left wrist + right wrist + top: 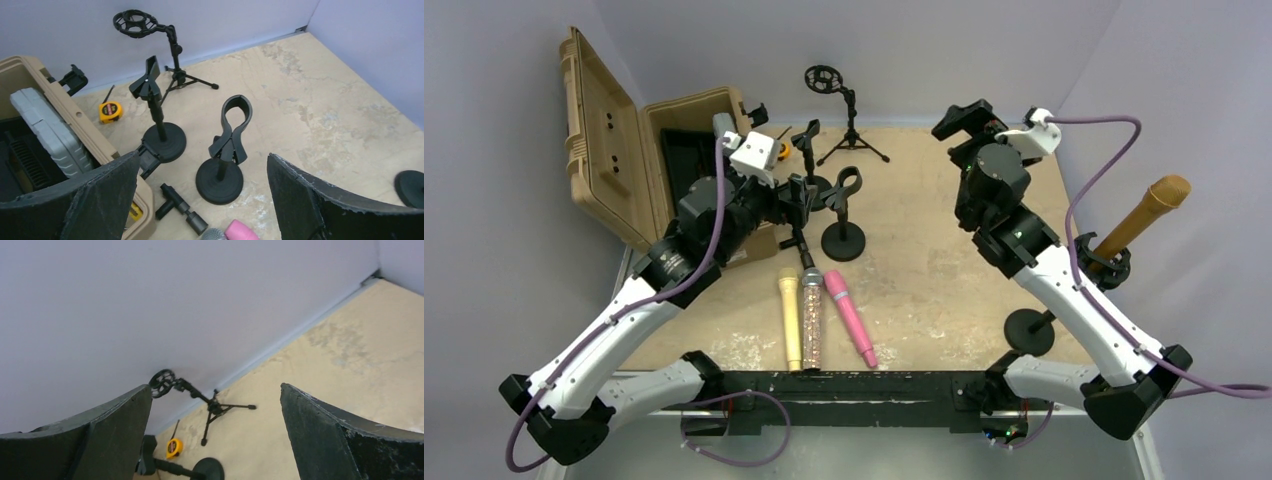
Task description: Remove the microphone from the stand
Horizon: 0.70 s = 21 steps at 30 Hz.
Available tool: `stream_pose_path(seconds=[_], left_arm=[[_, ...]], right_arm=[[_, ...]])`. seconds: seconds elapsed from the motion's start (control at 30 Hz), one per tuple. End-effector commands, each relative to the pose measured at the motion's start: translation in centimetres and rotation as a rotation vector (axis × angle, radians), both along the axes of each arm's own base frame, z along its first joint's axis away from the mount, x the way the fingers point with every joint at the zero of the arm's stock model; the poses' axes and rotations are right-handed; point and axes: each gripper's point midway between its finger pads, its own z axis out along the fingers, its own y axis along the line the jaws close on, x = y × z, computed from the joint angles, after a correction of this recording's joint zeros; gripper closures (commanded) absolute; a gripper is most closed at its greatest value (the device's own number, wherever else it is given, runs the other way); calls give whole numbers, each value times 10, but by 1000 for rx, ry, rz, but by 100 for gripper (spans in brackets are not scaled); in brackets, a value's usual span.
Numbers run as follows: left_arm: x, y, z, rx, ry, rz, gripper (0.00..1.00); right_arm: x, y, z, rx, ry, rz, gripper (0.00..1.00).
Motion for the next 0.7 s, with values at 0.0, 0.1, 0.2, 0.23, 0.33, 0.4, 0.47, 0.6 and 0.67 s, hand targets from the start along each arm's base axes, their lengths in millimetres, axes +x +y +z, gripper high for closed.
stream_pose_path(seconds=[0.0, 0.1, 0.2, 0.23, 0.33, 0.4, 0.47, 0.6, 0.67], left_arm=[[-17, -8, 35, -139, -40, -70, 6], [-20, -10, 37, -164, -24, -85, 6], [-25, -13, 40, -189, -23, -106, 6], [-26, -13, 41, -194, -24, -112, 6], [-27, -24, 36, -196, -8, -157, 6], [-33, -39, 36, -206, 8, -240, 6], [-47, -62, 39, -242, 24, -374, 6], [-85, -110, 40, -326, 49, -653, 9], [-104, -130, 41, -360, 41, -773, 11]], right_arm=[[-15, -51, 4, 70, 65, -213, 3], [-22, -71, 8, 73, 103, -273, 4], [-35, -84, 20, 93, 98, -302, 4], [-39, -87, 26, 96, 88, -304, 4], [-54, -97, 37, 113, 59, -306, 4], [-61, -97, 51, 124, 16, -262, 5], [-65, -90, 73, 101, -45, -174, 5], [-76, -66, 118, 59, -183, 32, 7], [-80, -62, 128, 61, -203, 70, 7]])
